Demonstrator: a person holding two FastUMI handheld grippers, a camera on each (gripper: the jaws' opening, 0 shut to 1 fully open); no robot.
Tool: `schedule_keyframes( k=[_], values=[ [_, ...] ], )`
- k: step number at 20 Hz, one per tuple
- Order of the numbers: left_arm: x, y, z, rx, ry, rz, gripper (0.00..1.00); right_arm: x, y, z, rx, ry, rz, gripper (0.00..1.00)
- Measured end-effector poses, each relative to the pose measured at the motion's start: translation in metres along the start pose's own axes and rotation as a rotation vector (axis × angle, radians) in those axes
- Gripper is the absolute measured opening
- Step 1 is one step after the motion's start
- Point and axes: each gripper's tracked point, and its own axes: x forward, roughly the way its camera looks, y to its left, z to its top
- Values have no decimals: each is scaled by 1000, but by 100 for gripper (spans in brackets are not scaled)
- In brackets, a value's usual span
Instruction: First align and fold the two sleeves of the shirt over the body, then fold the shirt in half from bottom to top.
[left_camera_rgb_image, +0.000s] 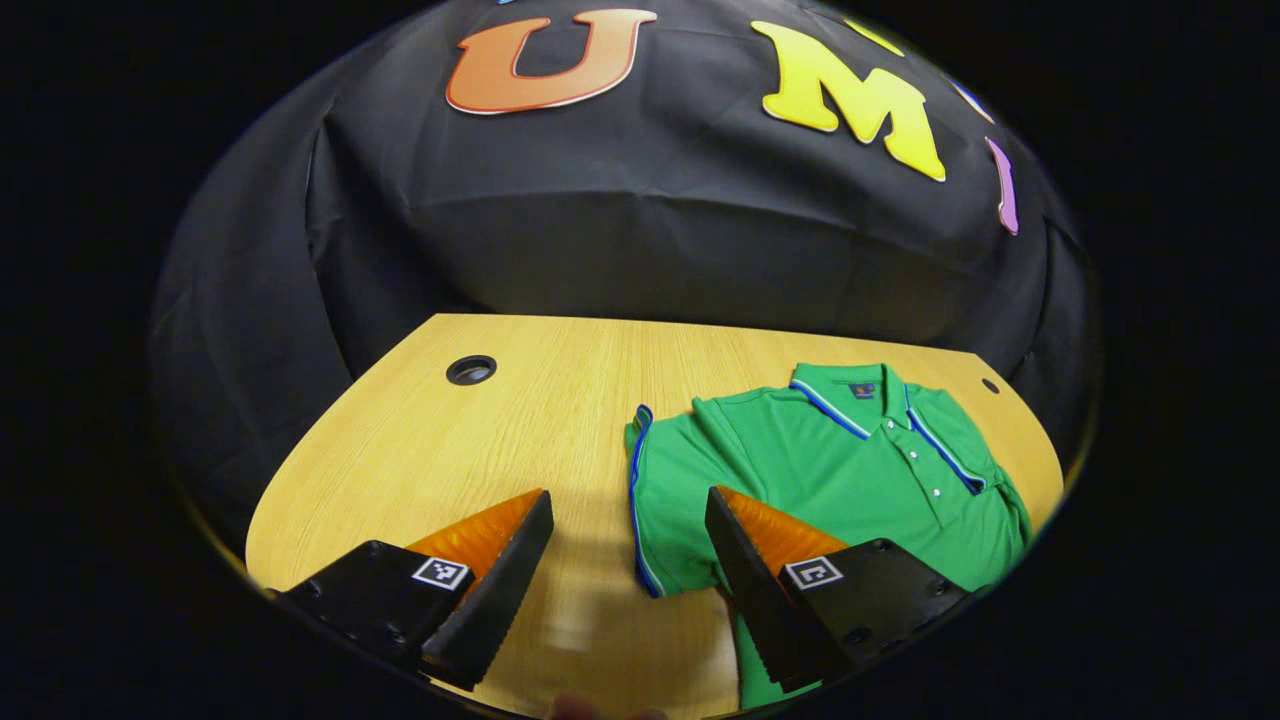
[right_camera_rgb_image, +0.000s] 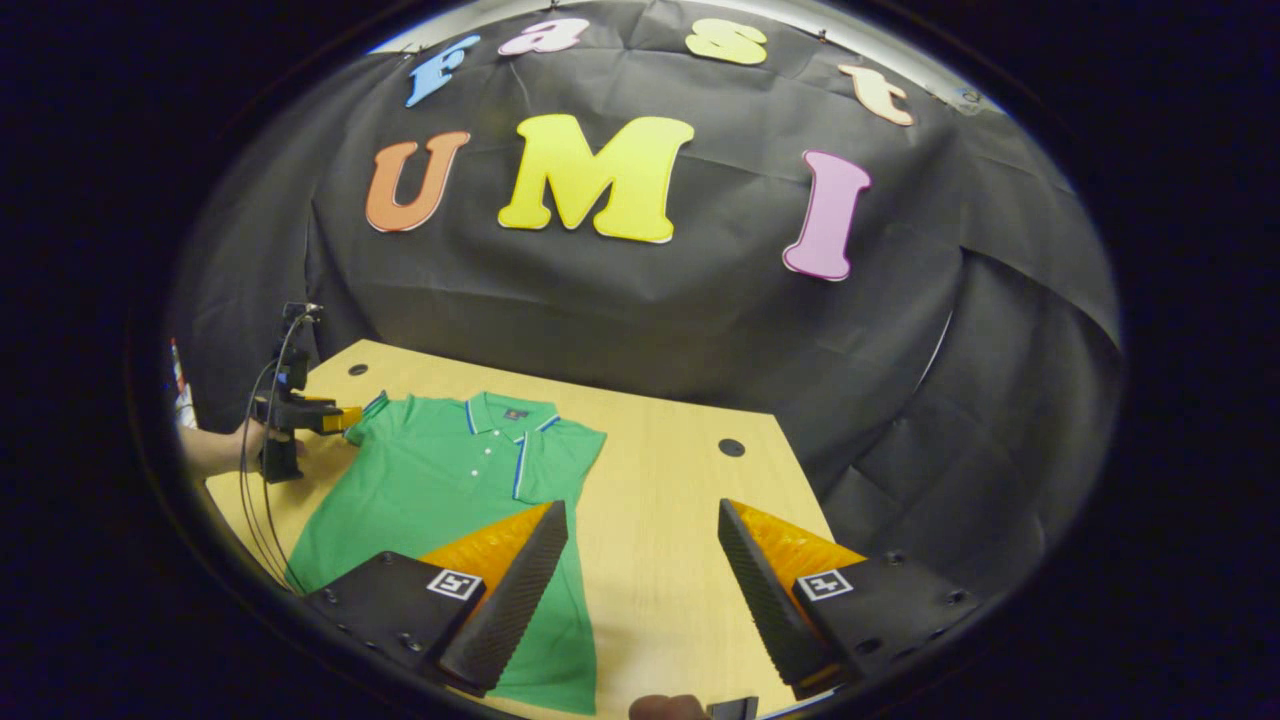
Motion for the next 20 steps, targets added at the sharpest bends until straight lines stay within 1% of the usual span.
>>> schedule_keyframes(
  k=[5, 7, 9, 10, 11, 12, 13, 14, 15, 16, 18, 20],
  values=[
    [20, -1, -9, -5, 38, -25, 94, 2, -1, -13, 25, 34, -14, 99],
    [23, -4, -13, -7, 54, -38, 86, 3, 0, -17, 25, 42, -18, 98],
    [26, 0, -16, -8, 64, -22, 58, 5, 0, -21, 31, 54, -19, 99],
    [26, 2, -15, -6, 62, -16, 60, 6, 0, -23, 42, 60, -22, 99],
    [26, 3, -16, -4, 64, -10, 54, 7, -1, -26, 55, 67, -26, 99],
    [26, 4, -16, 0, 68, -5, 37, 6, -1, -29, 65, 72, -28, 99],
    [26, 5, -17, 7, 70, -3, 34, 7, -2, -32, 71, 78, -30, 99],
    [26, 2, -17, 15, 77, -10, 15, 8, -2, -34, 74, 84, -33, 98],
    [26, 0, -17, 31, 85, -19, 18, 8, -2, -37, 77, 89, -36, 98],
    [25, -1, -16, 52, 93, -24, 12, 10, 0, -39, 87, 97, -33, 99],
    [26, -4, -12, 79, 96, -27, 5, 10, 5, -40, 100, 101, -24, 99],
    [23, -7, -3, 92, 79, -31, 3, 9, 9, -40, 100, 96, -18, 98]
  ],
)
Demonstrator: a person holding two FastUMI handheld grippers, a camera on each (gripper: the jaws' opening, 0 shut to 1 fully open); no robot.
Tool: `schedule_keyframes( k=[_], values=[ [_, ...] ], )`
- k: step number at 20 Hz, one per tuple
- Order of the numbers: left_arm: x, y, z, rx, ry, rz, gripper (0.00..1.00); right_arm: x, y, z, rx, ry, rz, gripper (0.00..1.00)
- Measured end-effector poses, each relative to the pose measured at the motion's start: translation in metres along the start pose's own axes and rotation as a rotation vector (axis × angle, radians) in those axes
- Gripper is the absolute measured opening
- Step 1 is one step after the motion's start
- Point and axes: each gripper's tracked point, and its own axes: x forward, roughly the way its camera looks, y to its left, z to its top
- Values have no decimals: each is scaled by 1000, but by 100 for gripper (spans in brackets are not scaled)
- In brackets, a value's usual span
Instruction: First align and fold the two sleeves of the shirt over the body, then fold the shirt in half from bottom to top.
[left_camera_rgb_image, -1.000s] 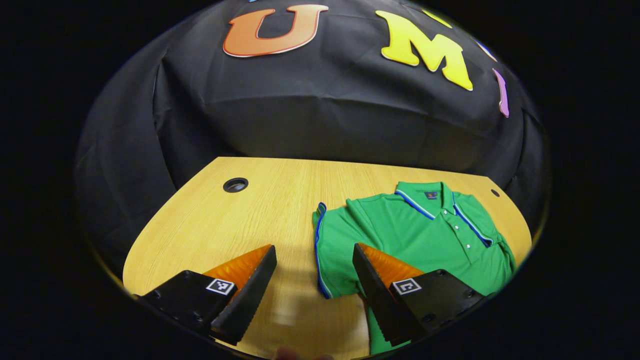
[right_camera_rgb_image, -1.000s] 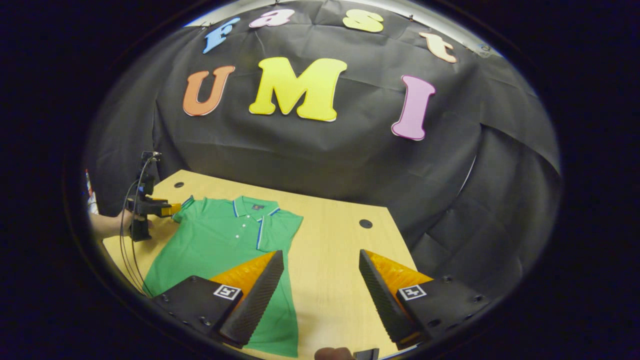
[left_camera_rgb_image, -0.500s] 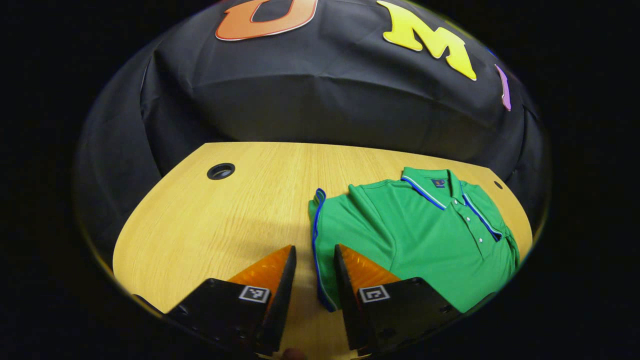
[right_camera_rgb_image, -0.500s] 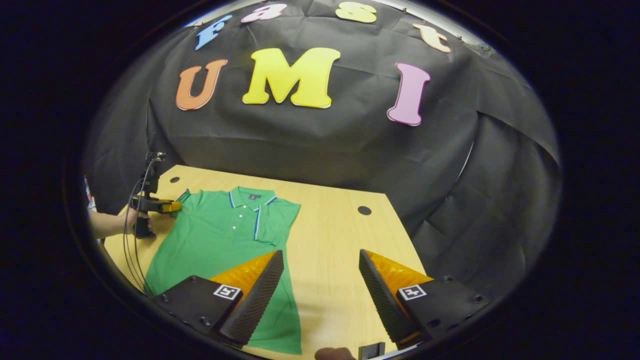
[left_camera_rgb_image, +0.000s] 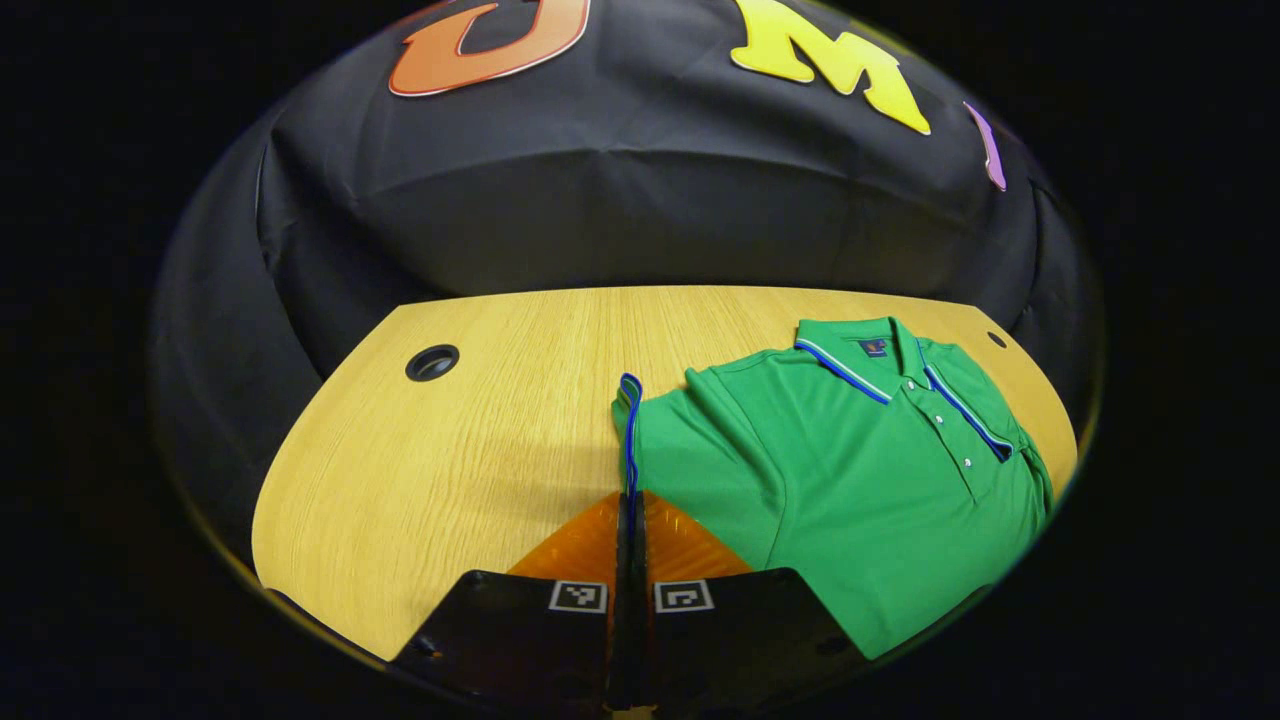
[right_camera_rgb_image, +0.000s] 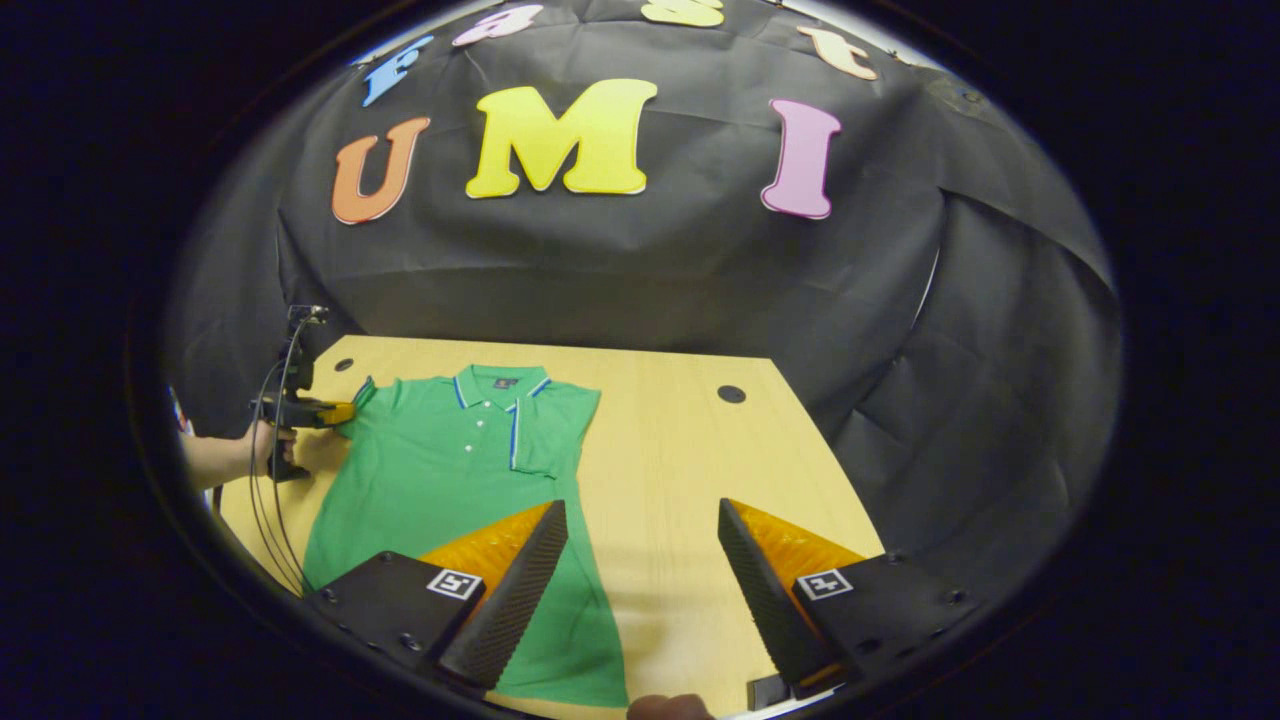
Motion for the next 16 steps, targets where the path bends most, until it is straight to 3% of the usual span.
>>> schedule_keyframes(
  k=[3, 8, 16],
  values=[
    [-6, -2, 12, 34, -10, 12, 0, -2, 7, 2, 7, -13, 13, 98],
    [-15, -28, 37, 71, -37, -10, 3, -13, 6, 2, 11, -36, 19, 98],
    [-14, -98, 52, 127, -22, -47, 3, -36, -36, -8, 93, -55, -54, 98]
  ],
)
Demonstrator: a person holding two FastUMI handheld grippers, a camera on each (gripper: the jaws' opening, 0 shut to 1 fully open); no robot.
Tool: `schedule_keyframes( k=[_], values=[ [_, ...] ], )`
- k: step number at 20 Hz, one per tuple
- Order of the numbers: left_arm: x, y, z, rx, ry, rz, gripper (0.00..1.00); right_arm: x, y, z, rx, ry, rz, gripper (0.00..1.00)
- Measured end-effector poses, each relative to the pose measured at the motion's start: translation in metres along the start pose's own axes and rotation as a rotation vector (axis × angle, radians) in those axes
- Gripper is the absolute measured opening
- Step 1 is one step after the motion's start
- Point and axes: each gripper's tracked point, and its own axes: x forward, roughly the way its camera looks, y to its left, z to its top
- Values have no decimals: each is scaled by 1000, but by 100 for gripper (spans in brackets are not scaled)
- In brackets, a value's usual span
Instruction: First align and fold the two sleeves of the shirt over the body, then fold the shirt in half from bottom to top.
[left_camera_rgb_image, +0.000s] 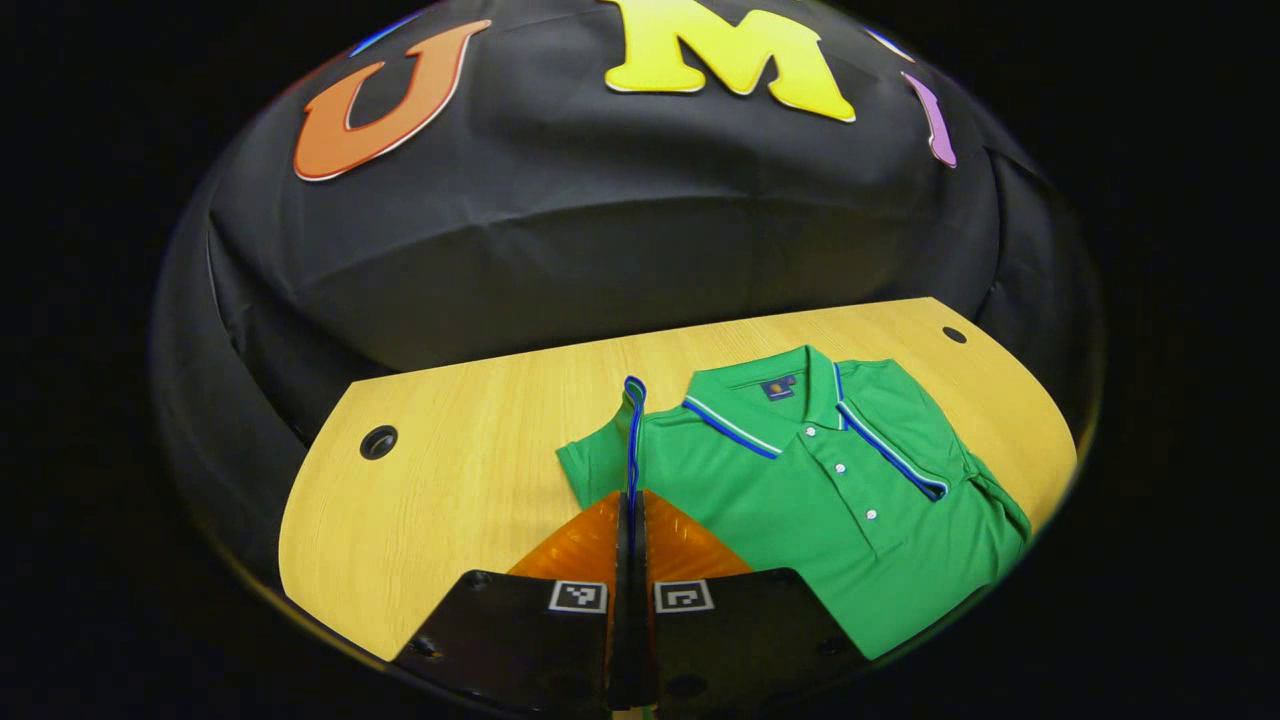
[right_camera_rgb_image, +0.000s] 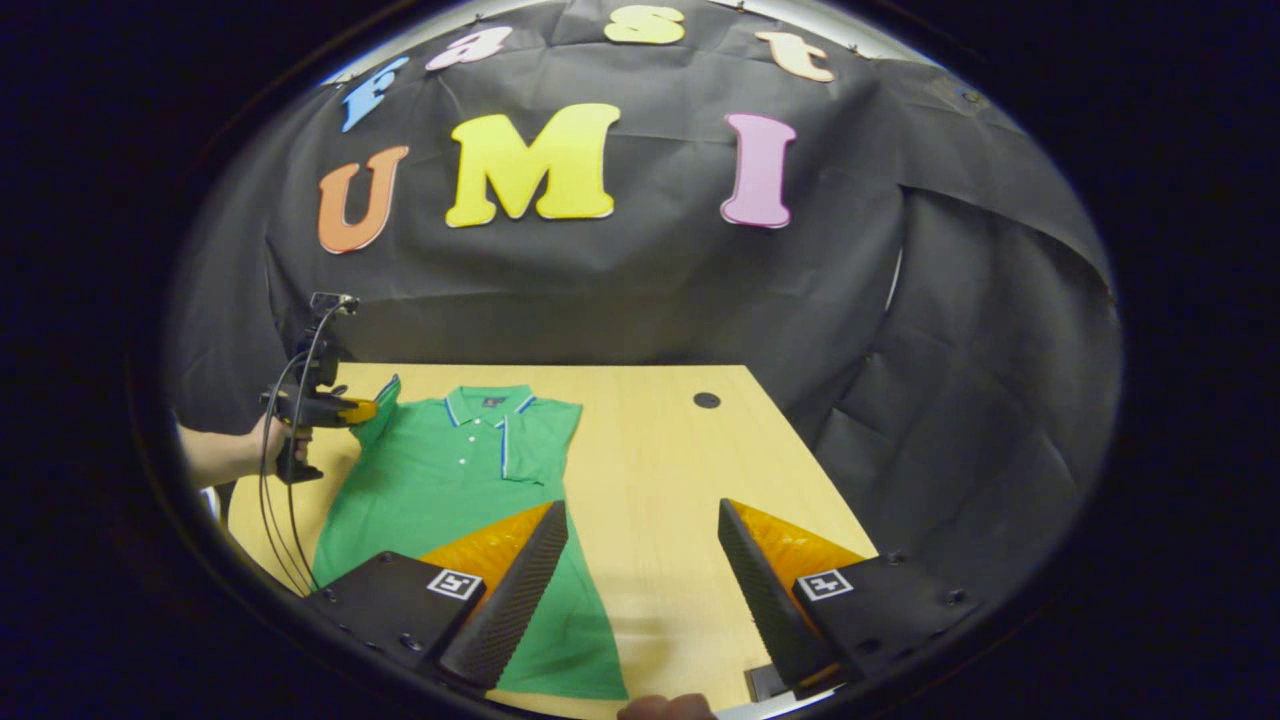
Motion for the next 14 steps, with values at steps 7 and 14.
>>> schedule_keyframes(
  k=[7, 14],
  values=[
    [2, -47, 3, -29, -12, -83, 45, -13, -16, -12, -8, 9, -16, 99],
    [-52, -51, 10, -56, -76, -51, 100, -10, 4, -4, -15, -14, 52, 98]
  ],
)
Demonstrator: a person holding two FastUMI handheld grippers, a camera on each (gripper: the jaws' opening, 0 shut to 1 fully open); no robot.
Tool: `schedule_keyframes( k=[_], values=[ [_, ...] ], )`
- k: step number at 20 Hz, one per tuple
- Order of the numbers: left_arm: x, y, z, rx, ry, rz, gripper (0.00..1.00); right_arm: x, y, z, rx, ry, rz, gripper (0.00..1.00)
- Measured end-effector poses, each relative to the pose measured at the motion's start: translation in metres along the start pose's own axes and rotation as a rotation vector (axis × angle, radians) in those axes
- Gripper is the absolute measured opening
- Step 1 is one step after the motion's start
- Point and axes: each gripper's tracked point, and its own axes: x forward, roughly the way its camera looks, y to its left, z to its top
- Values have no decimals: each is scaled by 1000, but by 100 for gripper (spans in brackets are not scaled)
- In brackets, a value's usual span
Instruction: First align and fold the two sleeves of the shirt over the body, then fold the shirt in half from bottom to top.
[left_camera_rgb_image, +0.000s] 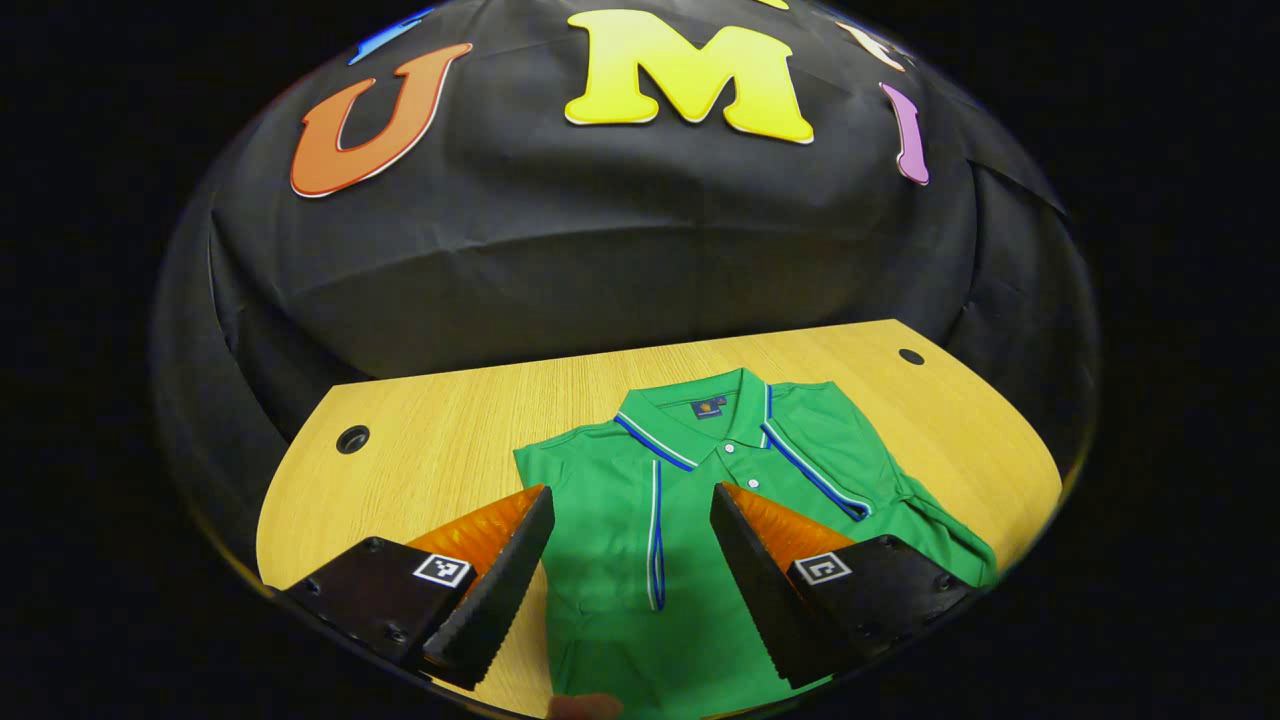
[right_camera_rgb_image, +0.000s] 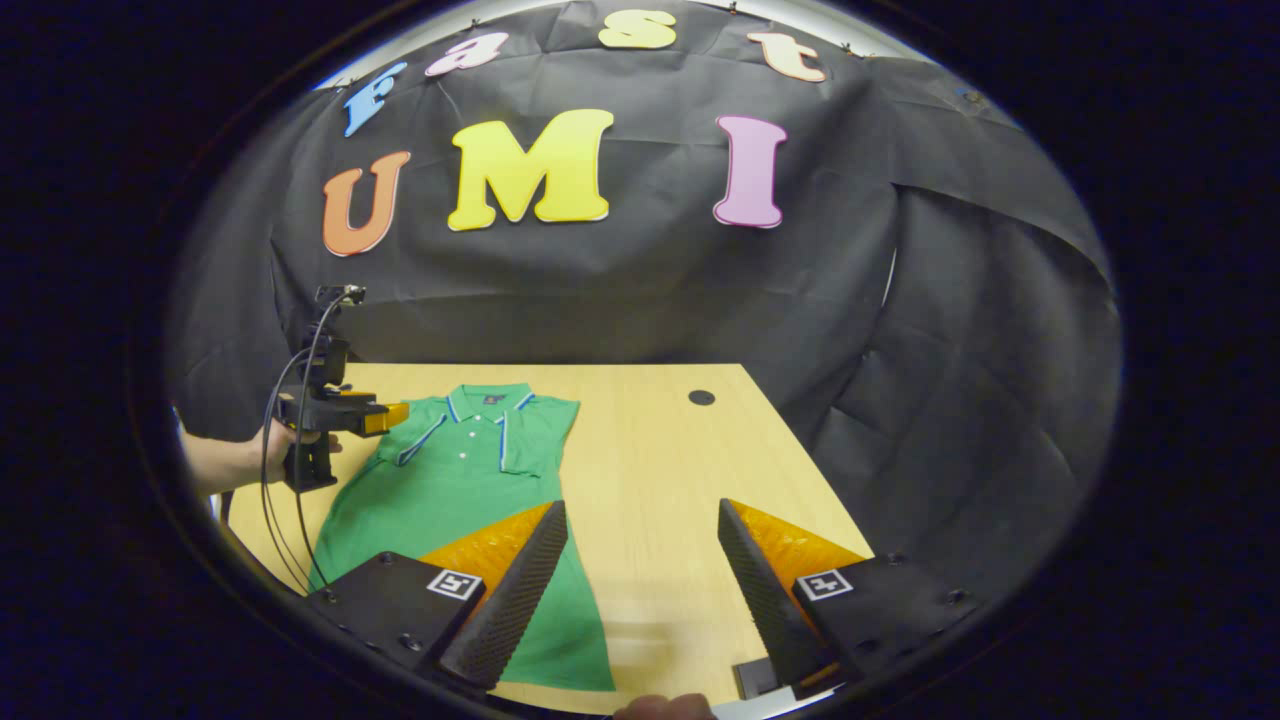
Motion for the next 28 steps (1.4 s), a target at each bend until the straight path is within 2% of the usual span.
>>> schedule_keyframes(
  k=[8, 13, 16, 20, 25, 28],
  values=[
    [-110, 6, -24, -82, -24, 35, 100, 0, 32, -12, -24, 11, 112, 99],
    [-163, 11, -61, -77, 12, 46, 100, 1, 43, -40, -65, 76, 172, 99],
    [-189, 4, -92, -91, 59, 26, 100, 3, 45, -59, -66, 127, 189, 99],
    [-221, -3, -137, -59, 142, -4, 100, 5, 47, -93, -73, 218, 208, 99],
    [-267, -15, -198, -31, 273, -46, 100, -13, 43, -142, -131, 328, 218, 98],
    [-280, -17, -227, -27, 341, -43, 100, -23, 41, -169, -128, 383, 214, 98]
  ],
)
